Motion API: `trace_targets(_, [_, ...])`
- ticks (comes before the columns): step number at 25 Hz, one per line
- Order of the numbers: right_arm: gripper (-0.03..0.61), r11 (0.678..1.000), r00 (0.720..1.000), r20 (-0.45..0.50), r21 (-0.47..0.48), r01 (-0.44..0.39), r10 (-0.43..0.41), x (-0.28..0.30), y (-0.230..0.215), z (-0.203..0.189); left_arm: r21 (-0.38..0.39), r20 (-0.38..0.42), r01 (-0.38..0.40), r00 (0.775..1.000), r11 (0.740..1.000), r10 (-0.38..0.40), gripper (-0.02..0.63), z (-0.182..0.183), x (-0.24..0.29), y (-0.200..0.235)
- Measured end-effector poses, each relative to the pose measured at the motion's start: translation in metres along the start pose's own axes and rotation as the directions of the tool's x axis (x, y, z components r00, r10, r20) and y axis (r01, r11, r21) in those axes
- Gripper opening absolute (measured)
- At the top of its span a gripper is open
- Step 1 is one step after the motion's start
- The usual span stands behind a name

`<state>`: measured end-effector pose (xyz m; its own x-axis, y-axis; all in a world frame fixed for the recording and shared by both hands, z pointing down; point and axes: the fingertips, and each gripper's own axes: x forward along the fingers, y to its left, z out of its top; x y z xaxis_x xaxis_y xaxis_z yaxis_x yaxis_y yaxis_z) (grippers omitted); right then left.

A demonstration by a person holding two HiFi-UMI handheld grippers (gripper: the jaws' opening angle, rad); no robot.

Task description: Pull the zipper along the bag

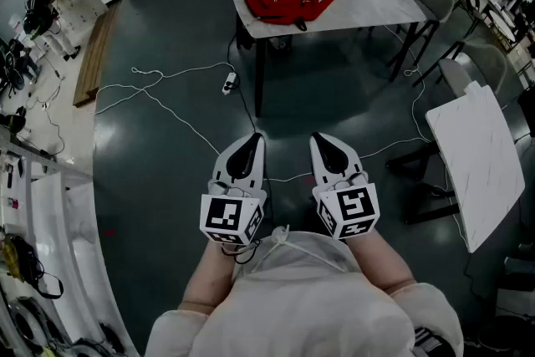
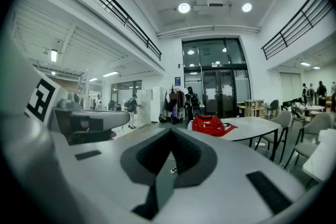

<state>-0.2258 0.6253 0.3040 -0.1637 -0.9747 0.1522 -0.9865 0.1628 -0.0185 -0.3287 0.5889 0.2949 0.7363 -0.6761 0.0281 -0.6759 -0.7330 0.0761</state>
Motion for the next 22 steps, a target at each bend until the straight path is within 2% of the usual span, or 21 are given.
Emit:
trace_targets(10, [0.026, 1.0, 1.0, -0.026, -0.006, -0.007, 0.007, 0.015, -0.01, -0.008, -0.016, -0.021, -0.003, 1.0, 1.0, 0.003, 0.018, -0.01, 0.017, 0.006])
trace_targets(18, [0.026, 0.997, 0.999, -0.053, 0.073, 0.007, -0.003, 0.025, -0.031, -0.021, -0.056, -0.051, -0.008, 0.999, 0.998, 0.005, 0.018, -0.022, 0.037, 0.005])
trace_targets(22, [0.026, 0.996, 0.997, -0.068, 0.087, -0.027, 0.033, 0.038, -0.045, -0.026, -0.08, -0.074, -0.031, 0.997, 0.996, 0.025, 0.018, -0.031, 0.057, 0.009])
